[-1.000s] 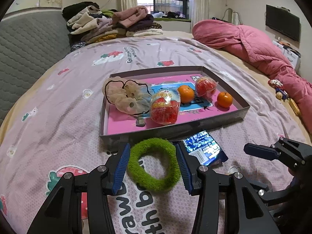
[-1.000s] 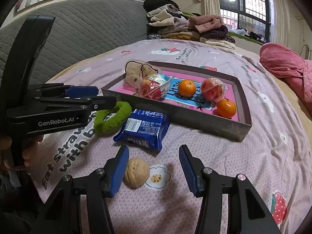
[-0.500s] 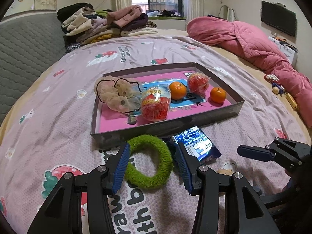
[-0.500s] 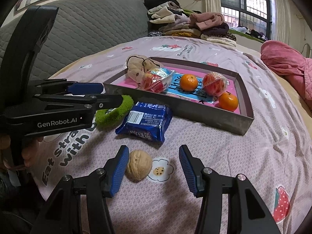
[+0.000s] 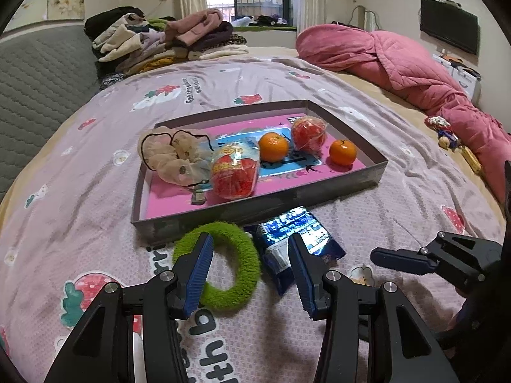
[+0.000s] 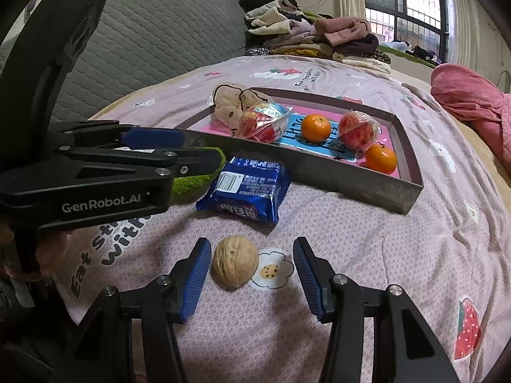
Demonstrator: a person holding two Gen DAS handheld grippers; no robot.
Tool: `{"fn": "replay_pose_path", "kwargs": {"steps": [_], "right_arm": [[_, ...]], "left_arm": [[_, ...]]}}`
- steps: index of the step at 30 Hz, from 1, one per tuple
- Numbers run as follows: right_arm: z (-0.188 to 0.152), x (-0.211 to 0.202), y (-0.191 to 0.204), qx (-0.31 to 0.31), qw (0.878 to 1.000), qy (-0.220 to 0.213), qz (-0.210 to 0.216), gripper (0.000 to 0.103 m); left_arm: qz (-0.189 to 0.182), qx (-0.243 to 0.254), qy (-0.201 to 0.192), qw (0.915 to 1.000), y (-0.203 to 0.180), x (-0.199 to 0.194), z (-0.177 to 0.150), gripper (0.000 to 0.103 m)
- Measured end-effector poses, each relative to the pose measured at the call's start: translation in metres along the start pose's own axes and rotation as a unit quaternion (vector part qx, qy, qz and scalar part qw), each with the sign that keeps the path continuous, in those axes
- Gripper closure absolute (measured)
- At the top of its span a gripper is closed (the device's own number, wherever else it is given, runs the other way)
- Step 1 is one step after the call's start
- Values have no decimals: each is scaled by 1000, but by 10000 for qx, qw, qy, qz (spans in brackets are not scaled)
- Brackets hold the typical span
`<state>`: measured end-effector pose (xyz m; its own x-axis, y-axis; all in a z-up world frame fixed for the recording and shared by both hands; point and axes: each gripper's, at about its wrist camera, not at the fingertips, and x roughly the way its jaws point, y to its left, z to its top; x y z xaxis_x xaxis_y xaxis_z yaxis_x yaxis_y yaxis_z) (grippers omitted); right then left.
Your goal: Organize objects
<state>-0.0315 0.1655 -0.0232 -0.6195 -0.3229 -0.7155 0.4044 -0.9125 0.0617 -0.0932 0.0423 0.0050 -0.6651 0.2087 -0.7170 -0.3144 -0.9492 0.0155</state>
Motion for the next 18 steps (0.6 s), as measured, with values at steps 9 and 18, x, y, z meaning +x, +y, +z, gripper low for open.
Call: {"fn": "replay_pose_path", "kwargs": {"steps": [9, 18], "right_arm": [[-4, -2, 0, 24, 10000, -13, 35, 50], [-6, -1, 3, -24, 10000, -28, 12, 50]], "left_arm": [[-105, 116, 47, 9999, -18, 8, 3, 53], [-169, 143, 105, 9997, -27, 18, 8, 53]]}}
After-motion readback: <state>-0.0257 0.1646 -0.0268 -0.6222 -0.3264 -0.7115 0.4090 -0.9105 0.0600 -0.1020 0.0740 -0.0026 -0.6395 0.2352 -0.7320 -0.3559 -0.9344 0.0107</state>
